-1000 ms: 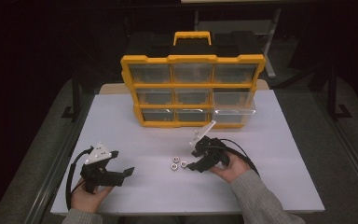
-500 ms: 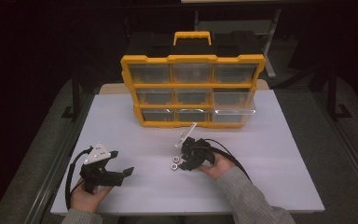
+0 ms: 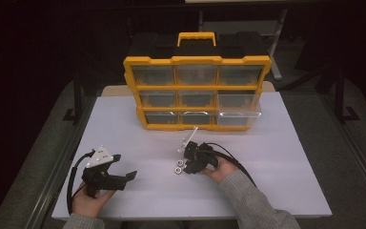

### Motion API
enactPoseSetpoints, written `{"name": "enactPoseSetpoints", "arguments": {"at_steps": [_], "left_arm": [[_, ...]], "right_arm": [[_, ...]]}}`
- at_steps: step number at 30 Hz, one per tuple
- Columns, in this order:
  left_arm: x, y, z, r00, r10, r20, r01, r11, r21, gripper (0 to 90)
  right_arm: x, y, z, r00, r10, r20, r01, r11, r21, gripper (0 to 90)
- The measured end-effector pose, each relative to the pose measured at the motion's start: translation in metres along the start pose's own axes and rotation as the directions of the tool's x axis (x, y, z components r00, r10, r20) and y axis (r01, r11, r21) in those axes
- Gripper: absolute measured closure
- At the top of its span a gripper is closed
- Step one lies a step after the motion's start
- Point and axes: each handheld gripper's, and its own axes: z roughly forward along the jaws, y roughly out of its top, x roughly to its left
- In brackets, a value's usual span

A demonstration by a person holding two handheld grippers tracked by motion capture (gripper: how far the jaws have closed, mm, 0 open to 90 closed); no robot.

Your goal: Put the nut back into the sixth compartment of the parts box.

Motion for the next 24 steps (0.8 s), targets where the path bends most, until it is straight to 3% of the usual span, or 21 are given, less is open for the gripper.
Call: {"name": "enactPoseSetpoints", "arguments": {"at_steps": [12, 18, 24], "left_arm": [[0.000, 0.000, 0.000, 1.0000, -0.001, -0.002, 0.000, 1.0000, -0.009, 15.3], [0.000, 0.000, 0.001, 1.0000, 0.002, 0.001, -0.002, 1.0000, -0.005, 15.3], [0.001, 0.000, 0.000, 1.0000, 0.000, 0.000, 0.000, 1.0000, -0.008, 15.3]], "right_arm": [[-0.002, 0.001, -0.013, 0.9999, 0.001, -0.013, -0.001, 1.000, -0.025, 69.0], [0.000, 0.007, -0.037, 0.9991, -0.016, -0.040, 0.014, 0.998, -0.062, 69.0], [0.000, 0.015, -0.063, 0.9992, -0.034, -0.023, 0.032, 0.997, -0.071, 68.9]]}}
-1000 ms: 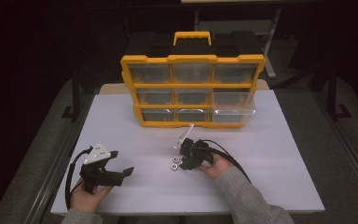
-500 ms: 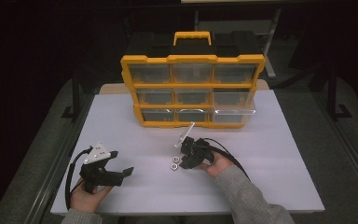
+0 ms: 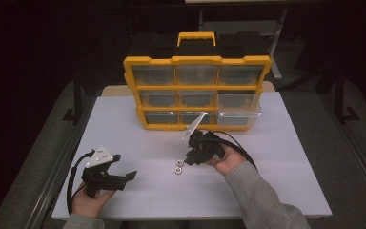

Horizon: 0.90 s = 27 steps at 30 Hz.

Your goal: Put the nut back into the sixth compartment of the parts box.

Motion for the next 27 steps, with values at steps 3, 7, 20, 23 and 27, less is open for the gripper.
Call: {"name": "enactPoseSetpoints", "arguments": {"at_steps": [3, 7, 20, 23, 27], "left_arm": [[0.000, 0.000, 0.000, 1.0000, -0.001, 0.002, 0.001, 1.0000, 0.001, 15.3], [0.000, 0.000, 0.000, 1.0000, 0.002, 0.002, -0.002, 1.0000, 0.000, 15.4], [0.001, 0.000, -0.001, 1.0000, 0.006, 0.000, -0.006, 1.0000, 0.000, 15.3], [0.000, 0.000, -0.001, 1.0000, 0.000, -0.001, 0.000, 1.0000, -0.004, 15.4], [0.000, 0.000, 0.000, 1.0000, -0.004, 0.000, 0.004, 1.0000, -0.009, 15.3]], "right_arm": [[-0.001, 0.005, -0.015, 1.0000, 0.004, 0.003, -0.004, 1.000, -0.011, 69.0], [-0.004, 0.011, -0.034, 0.9999, 0.010, 0.006, -0.010, 1.000, -0.023, 69.0], [-0.016, 0.027, -0.094, 0.9991, 0.009, 0.043, -0.006, 0.999, -0.053, 69.0], [-0.019, 0.028, -0.104, 0.9985, 0.013, 0.054, -0.010, 0.998, -0.062, 69.0], [-0.026, 0.030, -0.126, 0.9952, 0.032, 0.092, -0.026, 0.997, -0.067, 69.0]]}}
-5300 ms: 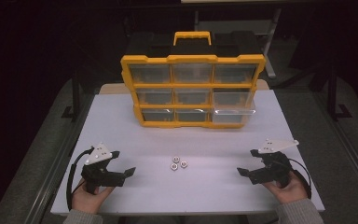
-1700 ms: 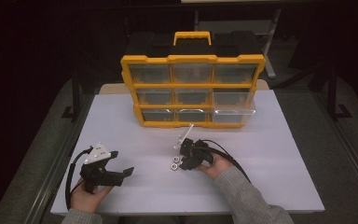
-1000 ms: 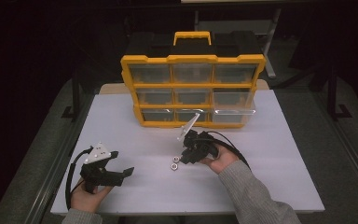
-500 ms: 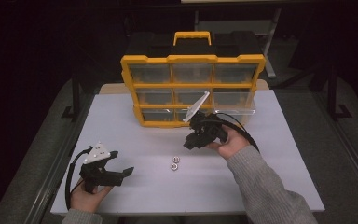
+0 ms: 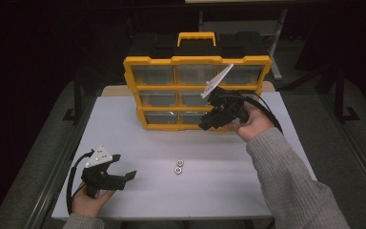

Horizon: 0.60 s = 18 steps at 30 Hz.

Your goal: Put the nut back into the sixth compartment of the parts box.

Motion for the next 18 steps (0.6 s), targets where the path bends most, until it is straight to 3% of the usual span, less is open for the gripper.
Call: {"name": "enactPoseSetpoints", "arguments": {"at_steps": [8, 18], "left_arm": [[0.000, 0.000, 0.000, 1.0000, 0.002, 0.001, -0.002, 1.0000, 0.003, 15.3], [0.000, 0.000, 0.000, 1.0000, -0.004, -0.001, 0.004, 1.0000, -0.005, 15.3]], "right_arm": [[-0.019, -0.001, -0.031, 0.9965, 0.067, 0.051, -0.066, 0.998, -0.008, 69.0], [-0.048, -0.016, -0.045, 0.9819, 0.158, 0.104, -0.159, 0.987, -0.005, 69.0]]}}
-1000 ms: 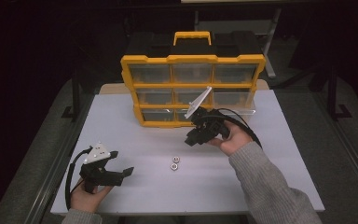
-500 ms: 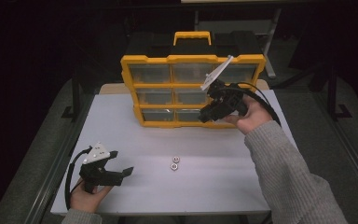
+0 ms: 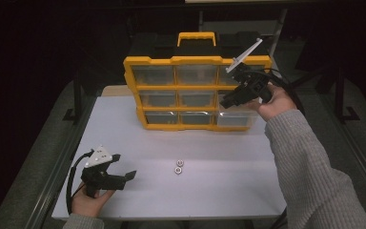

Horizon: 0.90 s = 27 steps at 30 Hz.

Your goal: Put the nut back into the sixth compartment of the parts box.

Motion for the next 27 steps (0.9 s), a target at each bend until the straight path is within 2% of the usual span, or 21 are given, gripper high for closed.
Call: {"name": "enactPoseSetpoints", "arguments": {"at_steps": [7, 14, 21, 27], "left_arm": [[0.000, 0.000, 0.000, 1.0000, 0.004, 0.001, -0.004, 1.0000, 0.005, 15.3], [0.000, 0.000, 0.000, 1.0000, 0.006, 0.003, -0.006, 0.9999, 0.011, 15.3], [0.000, 0.001, -0.001, 1.0000, 0.008, 0.004, -0.008, 0.9999, 0.014, 15.3], [0.000, 0.000, -0.001, 1.0000, 0.008, 0.004, -0.008, 0.9999, 0.012, 15.4]], "right_arm": [[-0.016, -0.012, 0.004, 0.9984, 0.035, 0.043, -0.036, 0.999, 0.019, 69.0], [-0.029, -0.026, 0.013, 0.9955, 0.075, 0.059, -0.077, 0.996, 0.036, 68.9], [-0.035, -0.034, 0.023, 0.9946, 0.087, 0.058, -0.090, 0.994, 0.055, 68.7], [-0.036, -0.035, 0.024, 0.9937, 0.093, 0.063, -0.096, 0.994, 0.049, 66.4]]}}
